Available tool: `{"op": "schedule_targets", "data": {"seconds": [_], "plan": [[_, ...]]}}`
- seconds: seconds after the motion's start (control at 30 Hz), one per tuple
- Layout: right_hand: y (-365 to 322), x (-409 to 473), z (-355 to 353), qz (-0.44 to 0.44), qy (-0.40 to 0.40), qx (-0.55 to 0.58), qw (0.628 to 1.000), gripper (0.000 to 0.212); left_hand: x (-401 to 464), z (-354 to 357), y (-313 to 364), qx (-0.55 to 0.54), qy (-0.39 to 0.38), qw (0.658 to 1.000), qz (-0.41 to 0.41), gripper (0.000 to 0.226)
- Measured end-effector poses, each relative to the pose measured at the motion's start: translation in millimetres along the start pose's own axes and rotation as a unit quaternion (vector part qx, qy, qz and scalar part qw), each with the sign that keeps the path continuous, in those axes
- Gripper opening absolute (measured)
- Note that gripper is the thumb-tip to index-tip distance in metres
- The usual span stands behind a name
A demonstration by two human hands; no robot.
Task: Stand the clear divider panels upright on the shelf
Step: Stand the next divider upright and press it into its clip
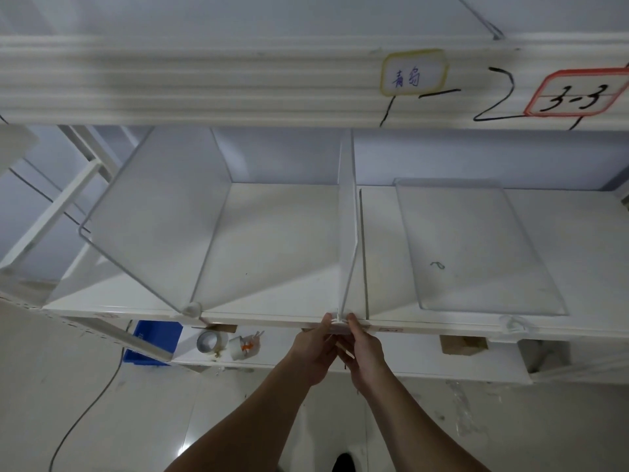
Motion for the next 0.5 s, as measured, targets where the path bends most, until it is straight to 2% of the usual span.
{"op": "schedule_targets", "data": {"seconds": [0.5], "plan": [[-8, 3, -27, 0.004, 0.02, -0.004, 1.0, 0.039, 12, 23, -10, -0.037, -0.026, 0.999, 0.005, 0.048]]}}
Point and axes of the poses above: each hand's wrist, its own x-axis towards the middle knuckle, its own z-axis out of the palm, y = z × x, the point moved 10 cm from there along x, towards the middle knuckle, and after that the axes turned 9 degrees about -z, right-handed, at the moved point
